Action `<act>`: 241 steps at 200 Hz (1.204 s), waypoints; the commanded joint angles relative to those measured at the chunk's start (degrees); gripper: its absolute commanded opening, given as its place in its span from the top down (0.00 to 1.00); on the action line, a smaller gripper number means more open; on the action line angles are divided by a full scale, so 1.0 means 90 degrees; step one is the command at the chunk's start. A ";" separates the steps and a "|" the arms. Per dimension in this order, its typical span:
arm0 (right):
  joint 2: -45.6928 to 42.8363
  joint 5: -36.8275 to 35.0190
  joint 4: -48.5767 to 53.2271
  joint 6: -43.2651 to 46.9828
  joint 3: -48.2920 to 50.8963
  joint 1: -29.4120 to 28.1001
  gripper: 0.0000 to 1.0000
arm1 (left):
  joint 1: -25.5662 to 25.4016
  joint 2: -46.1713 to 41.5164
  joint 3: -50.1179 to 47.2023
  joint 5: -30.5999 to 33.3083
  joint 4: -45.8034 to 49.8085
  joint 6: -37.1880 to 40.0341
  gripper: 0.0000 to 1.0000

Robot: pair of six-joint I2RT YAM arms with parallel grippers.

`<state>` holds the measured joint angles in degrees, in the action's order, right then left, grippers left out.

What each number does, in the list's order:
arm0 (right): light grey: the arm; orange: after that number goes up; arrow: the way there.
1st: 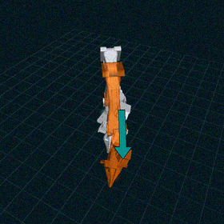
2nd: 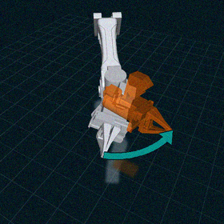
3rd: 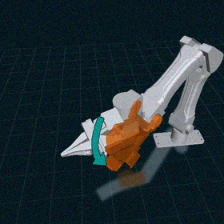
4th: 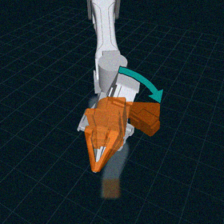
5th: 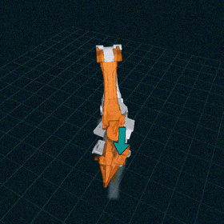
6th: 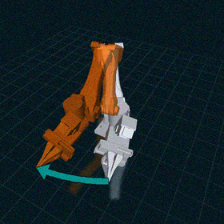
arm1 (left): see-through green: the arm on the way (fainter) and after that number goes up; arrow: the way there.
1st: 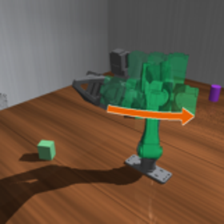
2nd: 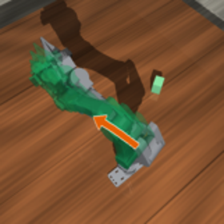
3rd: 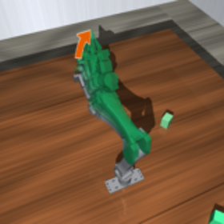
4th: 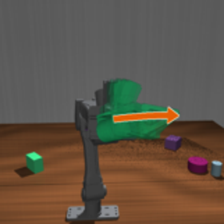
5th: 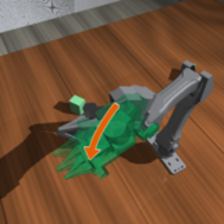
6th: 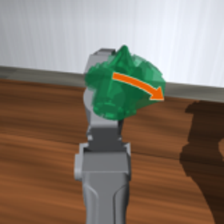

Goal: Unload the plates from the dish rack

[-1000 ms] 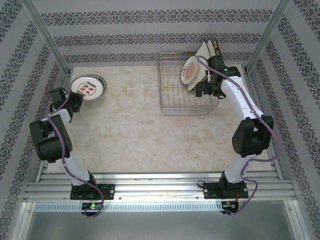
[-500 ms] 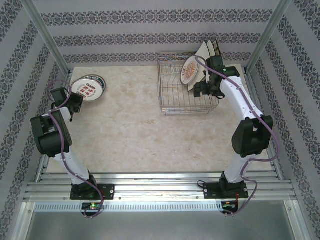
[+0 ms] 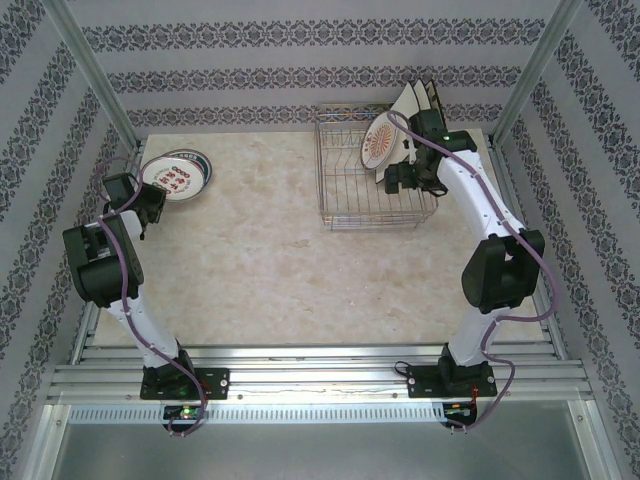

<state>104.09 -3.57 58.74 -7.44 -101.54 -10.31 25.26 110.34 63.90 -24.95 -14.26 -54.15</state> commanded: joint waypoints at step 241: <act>0.0430 -0.0065 0.0436 0.0277 -0.0691 -0.0095 0.02 | -0.0042 0.0726 0.1612 0.0999 0.2563 0.1163 0.71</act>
<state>107.53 -3.62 61.52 -5.74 -106.45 -10.68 25.19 115.39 75.75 -17.45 6.07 -45.82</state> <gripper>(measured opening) 0.979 0.284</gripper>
